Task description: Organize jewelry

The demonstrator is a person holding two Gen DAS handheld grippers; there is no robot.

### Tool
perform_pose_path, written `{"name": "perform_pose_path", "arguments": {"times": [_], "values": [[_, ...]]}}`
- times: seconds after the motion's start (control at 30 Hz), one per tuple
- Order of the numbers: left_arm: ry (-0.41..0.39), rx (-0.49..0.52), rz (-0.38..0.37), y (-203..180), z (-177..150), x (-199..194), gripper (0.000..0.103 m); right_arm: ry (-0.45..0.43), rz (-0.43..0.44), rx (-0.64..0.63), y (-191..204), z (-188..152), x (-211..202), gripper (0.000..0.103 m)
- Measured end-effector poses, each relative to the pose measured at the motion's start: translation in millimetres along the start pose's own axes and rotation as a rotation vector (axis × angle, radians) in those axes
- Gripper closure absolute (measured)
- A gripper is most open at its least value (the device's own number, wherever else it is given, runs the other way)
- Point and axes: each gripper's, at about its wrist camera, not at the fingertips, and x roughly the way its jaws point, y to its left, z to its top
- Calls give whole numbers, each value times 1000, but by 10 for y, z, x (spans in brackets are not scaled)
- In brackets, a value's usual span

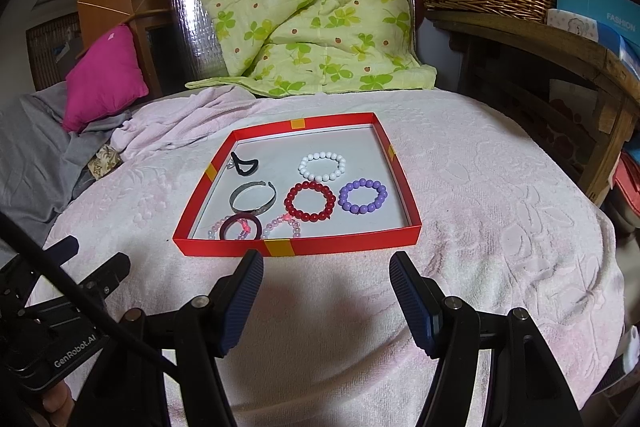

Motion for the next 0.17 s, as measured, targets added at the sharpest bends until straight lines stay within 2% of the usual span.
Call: {"name": "perform_pose_path", "arguments": {"times": [0.17], "values": [[0,-1,-4,-6,-4,-5,26,-1,-1,0,-2,-2,2,34]]}}
